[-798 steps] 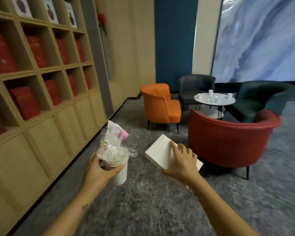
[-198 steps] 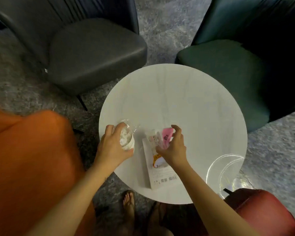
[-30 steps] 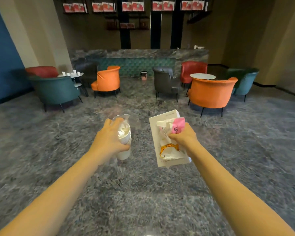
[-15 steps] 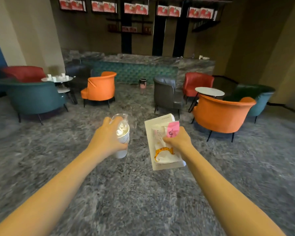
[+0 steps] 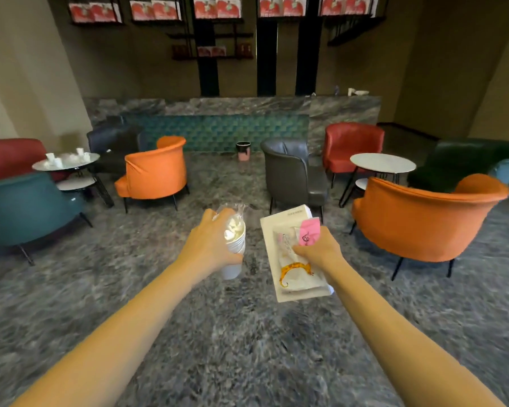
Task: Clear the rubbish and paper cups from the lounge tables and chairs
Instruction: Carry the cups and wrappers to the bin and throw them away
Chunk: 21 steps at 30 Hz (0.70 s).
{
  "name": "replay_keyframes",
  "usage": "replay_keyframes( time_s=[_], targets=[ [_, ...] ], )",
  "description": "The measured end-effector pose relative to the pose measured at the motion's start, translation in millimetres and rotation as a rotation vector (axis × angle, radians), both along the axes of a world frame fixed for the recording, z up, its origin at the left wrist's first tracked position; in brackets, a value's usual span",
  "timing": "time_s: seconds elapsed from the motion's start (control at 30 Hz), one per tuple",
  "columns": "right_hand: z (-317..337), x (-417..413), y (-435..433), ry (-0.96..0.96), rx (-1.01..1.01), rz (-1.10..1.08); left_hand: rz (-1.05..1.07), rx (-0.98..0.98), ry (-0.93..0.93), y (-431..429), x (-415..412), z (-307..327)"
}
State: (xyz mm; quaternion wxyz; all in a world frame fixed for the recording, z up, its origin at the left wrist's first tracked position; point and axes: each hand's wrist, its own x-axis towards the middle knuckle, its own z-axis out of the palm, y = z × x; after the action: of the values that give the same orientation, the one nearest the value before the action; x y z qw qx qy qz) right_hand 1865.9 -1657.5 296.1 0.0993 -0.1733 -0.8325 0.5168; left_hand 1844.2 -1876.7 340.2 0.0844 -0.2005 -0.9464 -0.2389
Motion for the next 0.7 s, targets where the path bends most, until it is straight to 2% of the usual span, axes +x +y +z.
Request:
replay_keyframes(
  time_s=[0.13, 0.33, 0.5, 0.7],
  targets=[
    [10, -141, 7, -0.008, 0.038, 0.073, 0.076, 0.038, -0.026, 6, -117, 5],
    [-11, -351, 14, 0.005, 0.013, 0.202, 0.176, 0.050, -0.022, 5, -321, -20],
    [-15, -523, 57, -0.040, 0.020, 0.164, 0.144, 0.075, -0.087, 43, -499, -28],
    [2, -716, 128, -0.051, 0.085, 0.081, 0.062, 0.047, -0.040, 129, -716, -13]
  ],
)
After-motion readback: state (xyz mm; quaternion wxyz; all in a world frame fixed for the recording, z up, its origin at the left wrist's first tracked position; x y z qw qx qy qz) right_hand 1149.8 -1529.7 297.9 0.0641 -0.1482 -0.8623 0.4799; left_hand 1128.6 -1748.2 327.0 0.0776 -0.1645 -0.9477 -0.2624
